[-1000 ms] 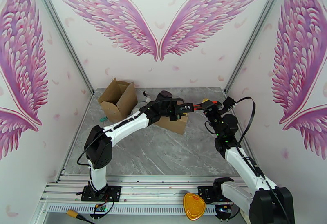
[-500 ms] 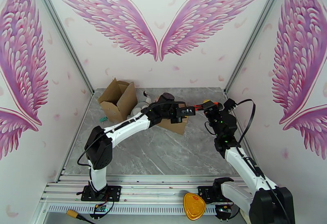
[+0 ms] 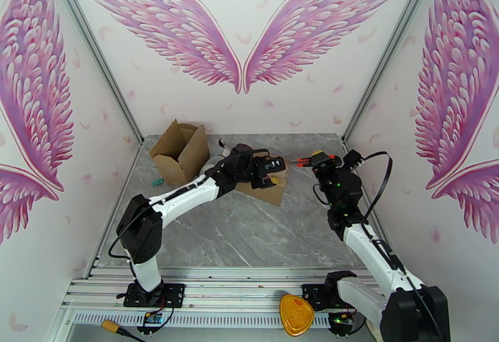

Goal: Unpack the express box

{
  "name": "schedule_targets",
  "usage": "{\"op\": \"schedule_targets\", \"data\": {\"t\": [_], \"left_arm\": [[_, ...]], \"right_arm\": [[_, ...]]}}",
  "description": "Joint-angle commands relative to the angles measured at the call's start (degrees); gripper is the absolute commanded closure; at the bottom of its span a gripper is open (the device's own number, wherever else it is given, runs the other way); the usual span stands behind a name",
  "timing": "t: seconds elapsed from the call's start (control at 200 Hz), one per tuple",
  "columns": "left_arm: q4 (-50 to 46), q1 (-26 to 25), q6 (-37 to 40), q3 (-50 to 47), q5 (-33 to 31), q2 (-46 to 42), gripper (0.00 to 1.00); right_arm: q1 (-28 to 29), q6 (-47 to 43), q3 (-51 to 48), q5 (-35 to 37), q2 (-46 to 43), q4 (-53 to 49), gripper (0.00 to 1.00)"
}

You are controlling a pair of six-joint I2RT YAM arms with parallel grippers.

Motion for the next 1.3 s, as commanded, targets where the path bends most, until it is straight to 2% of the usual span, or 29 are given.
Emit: {"op": "schedule_targets", "data": {"t": [0.0, 0.115, 0.17, 0.4, 0.74, 1.294], "left_arm": [[0.6, 1.1, -0.3, 3.4, 1.3, 0.1, 0.19], [-8.4, 1.6, 7.1, 8.3, 2.2, 2.3, 0.09], [-12.7, 1.7, 11.0, 9.8, 2.9, 3.0, 0.01], [-18.1, 1.7, 18.2, 9.8, 3.9, 3.9, 0.01], [-19.6, 1.9, 20.1, 9.8, 1.5, 7.0, 0.01], [-19.2, 2.2, 18.6, 9.2, 1.7, 7.6, 0.01]], "right_arm": [[0.2, -0.8, 1.7, 0.7, -0.7, -0.9, 1.0], [-0.1, -2.6, 1.1, 4.0, -1.6, -4.3, 1.0], [-0.6, -2.6, 0.9, 5.1, -1.3, -5.1, 1.0], [-2.2, -1.1, 0.2, 4.6, 5.2, 0.1, 1.0], [-2.6, 1.6, 0.9, 3.6, 14.7, 8.4, 1.0], [-2.7, 1.8, 2.2, 4.9, 19.0, 10.3, 1.0]]}}
